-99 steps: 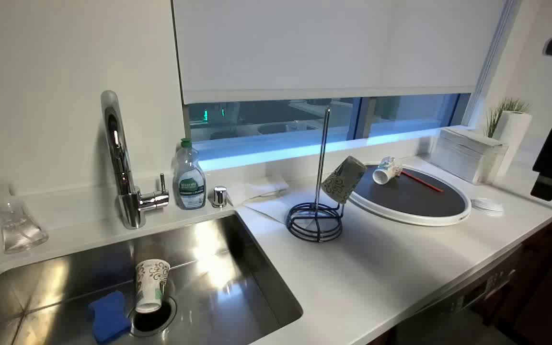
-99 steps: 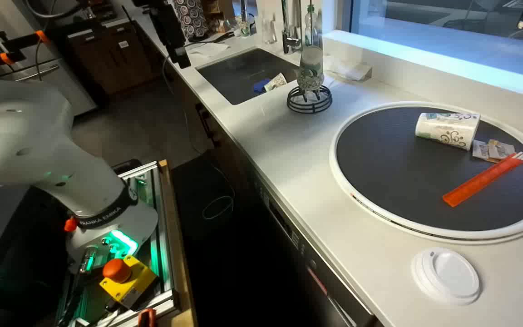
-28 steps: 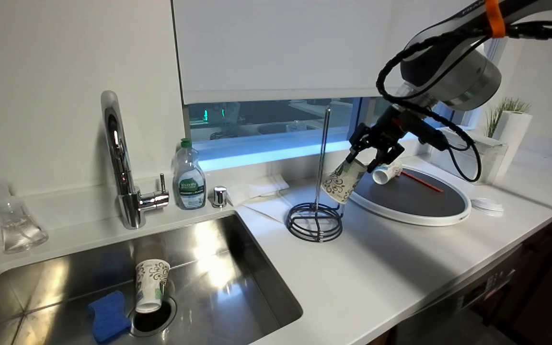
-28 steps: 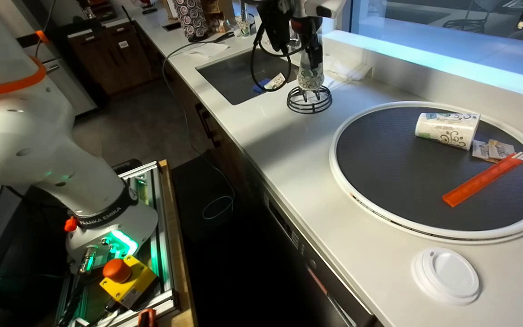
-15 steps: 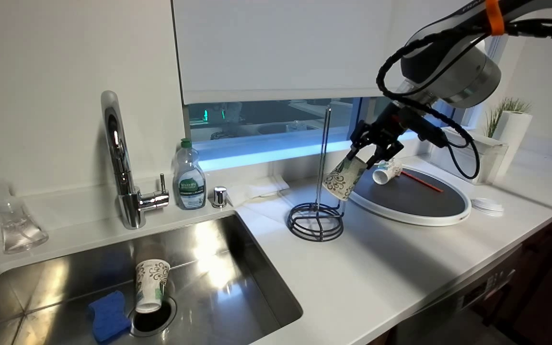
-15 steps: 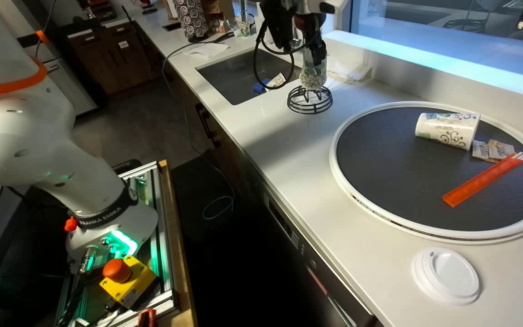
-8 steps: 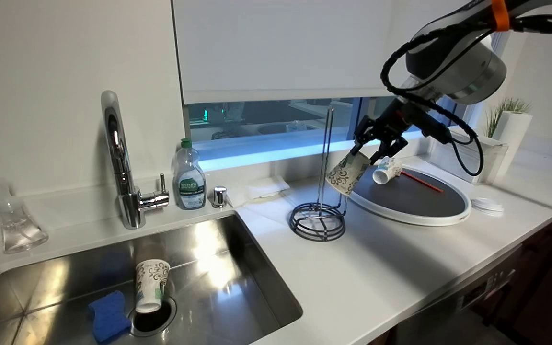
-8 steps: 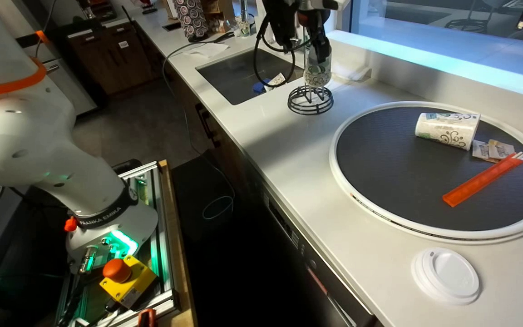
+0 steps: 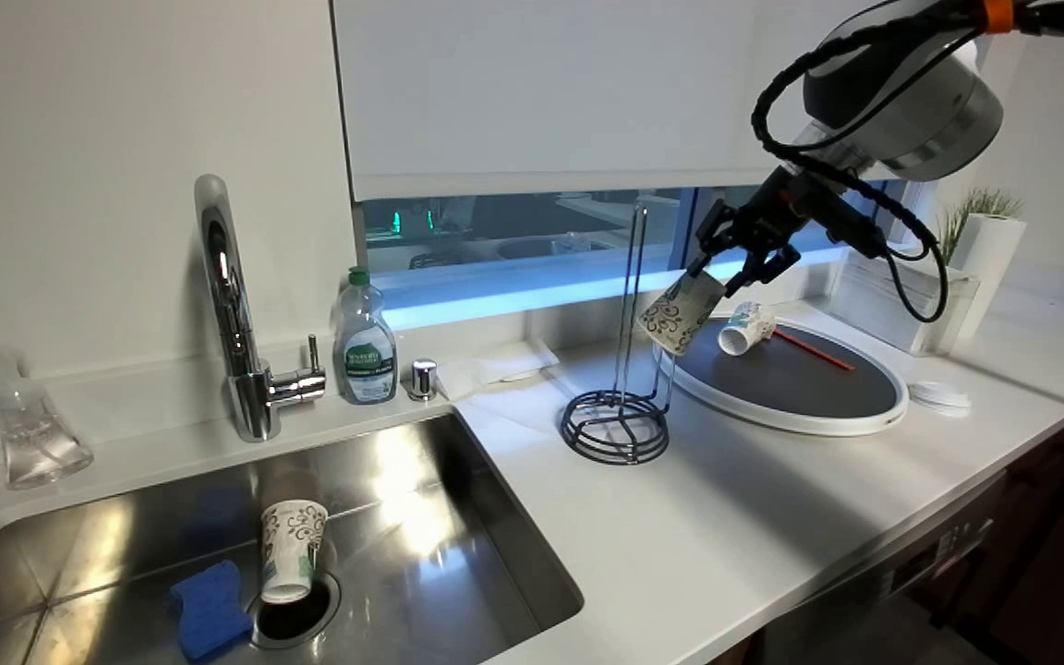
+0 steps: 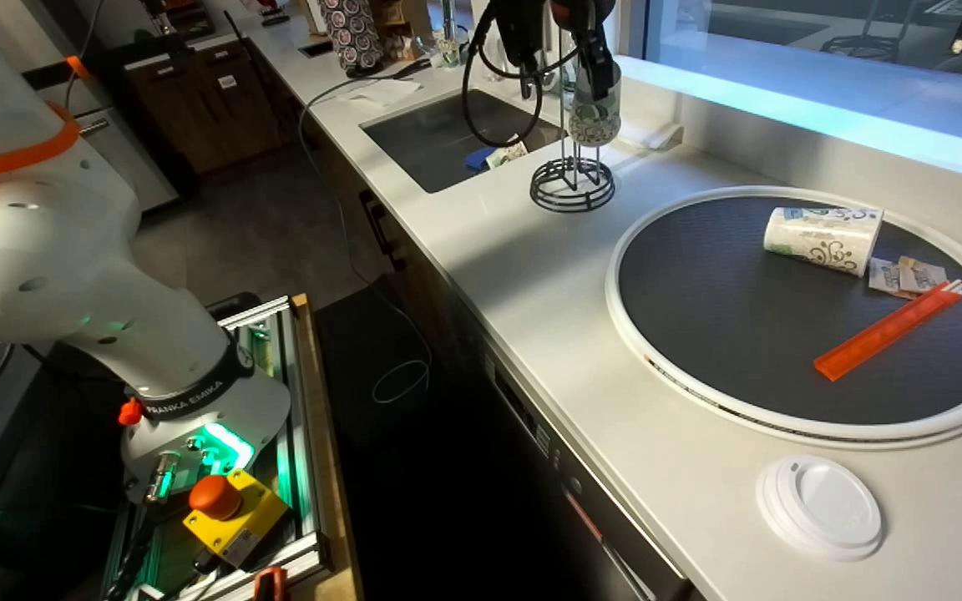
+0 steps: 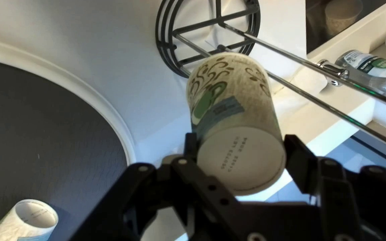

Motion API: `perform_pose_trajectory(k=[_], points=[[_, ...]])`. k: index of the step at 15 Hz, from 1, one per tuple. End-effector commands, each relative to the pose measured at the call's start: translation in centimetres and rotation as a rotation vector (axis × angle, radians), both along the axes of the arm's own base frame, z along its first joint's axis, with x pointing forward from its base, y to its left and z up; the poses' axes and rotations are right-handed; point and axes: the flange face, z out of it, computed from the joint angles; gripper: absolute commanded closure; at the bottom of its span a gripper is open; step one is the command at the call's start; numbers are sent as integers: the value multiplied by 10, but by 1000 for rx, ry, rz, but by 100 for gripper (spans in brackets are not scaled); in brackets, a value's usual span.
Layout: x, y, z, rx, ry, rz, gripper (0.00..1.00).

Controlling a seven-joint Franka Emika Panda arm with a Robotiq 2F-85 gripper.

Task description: Move the cup from the paper towel holder to where the other cup is

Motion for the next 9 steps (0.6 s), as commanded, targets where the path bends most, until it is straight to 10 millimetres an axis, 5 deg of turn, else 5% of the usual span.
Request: perform_pose_trajectory(k=[1, 9], points=[[-9, -13, 17, 2, -23, -52, 60], [-18, -31, 45, 11, -47, -115, 60]])
